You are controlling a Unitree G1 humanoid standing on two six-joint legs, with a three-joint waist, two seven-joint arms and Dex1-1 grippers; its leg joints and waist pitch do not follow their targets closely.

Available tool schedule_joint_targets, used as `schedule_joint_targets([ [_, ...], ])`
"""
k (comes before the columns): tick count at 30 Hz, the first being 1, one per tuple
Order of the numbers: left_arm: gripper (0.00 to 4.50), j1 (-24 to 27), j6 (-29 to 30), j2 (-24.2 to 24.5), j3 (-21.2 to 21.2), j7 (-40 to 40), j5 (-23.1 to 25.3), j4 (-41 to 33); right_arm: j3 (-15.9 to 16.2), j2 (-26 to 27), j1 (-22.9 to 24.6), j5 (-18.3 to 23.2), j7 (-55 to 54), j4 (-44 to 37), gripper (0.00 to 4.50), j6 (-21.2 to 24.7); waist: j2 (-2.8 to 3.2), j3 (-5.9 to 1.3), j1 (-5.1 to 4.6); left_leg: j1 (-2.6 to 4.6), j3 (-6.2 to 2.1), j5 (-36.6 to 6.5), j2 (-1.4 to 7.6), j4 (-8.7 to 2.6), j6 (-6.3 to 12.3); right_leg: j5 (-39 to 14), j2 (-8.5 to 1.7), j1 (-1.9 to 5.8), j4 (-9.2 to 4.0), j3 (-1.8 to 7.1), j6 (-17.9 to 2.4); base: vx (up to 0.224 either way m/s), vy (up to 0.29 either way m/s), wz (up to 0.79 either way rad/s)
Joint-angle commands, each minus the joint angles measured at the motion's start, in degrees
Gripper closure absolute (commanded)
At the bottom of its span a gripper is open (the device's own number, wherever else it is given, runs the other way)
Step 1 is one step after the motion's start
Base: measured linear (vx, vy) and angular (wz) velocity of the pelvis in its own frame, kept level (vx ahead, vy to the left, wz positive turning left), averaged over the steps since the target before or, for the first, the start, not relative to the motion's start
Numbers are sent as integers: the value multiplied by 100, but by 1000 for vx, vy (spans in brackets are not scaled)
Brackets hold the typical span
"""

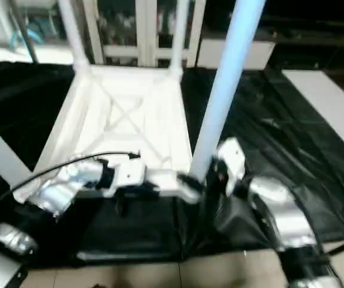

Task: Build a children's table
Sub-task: Rotate leg to tighten

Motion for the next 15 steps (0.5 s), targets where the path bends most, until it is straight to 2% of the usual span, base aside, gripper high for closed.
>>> schedule_joint_targets([
  [1, 450, 259, 29, -9, -589, -577, 165, 142, 87, -62, -37, 80, 341, 12, 6, 66, -81, -322, 0, 98, -149, -677, 403, -351, 645, -253, -390, 216, -210, 251, -1570, 0, 0, 0],
  [3, 450, 264, 46, -1, -593, -634, 145, 93, 146, -67, -73, 44, 441, 42, 6, 71, -74, -309, 6, 113, -152, -790, 413, -359, 596, -532, -392, 202, -242, 248, -1538, 0, 0, 0],
  [4, 450, 247, 68, -5, -607, -650, 162, 60, 222, -62, -128, -14, 497, 87, 6, 80, -85, -293, 10, 120, -162, -965, 425, -379, 478, -855, -392, 196, -271, 244, -1483, 0, 0, 0],
  [7, 450, 227, 136, -27, -602, -672, 166, 3, 294, -36, -222, 27, 613, 119, 6, 158, -77, -275, -11, 131, -179, -1297, 432, -410, 244, -1320, -387, 178, -318, 248, -1354, 0, 0, 0],
  [9, 450, 231, 167, -20, -597, -685, 168, -28, 308, -43, -244, 42, 688, 125, 6, 180, -82, -276, -20, 132, -187, -1352, 431, -416, 187, -1374, -388, 179, -320, 248, -1329, 0, 0, 0],
  [11, 450, 234, 191, 1, -597, -702, 178, -49, 318, -65, -256, 33, 783, 149, 33, 177, -86, -281, -23, 127, -194, -1320, 431, -418, 155, -1317, -389, 187, -311, 250, -1307, 0, 0, 0],
  [15, 450, 235, 178, 42, -589, -742, 221, -20, 379, -190, -227, -60, 1027, 183, 59, 145, -93, -300, -17, 121, -178, -1075, 417, -384, 263, -910, -379, 206, -267, 247, -1396, 0, 0, 0],
])
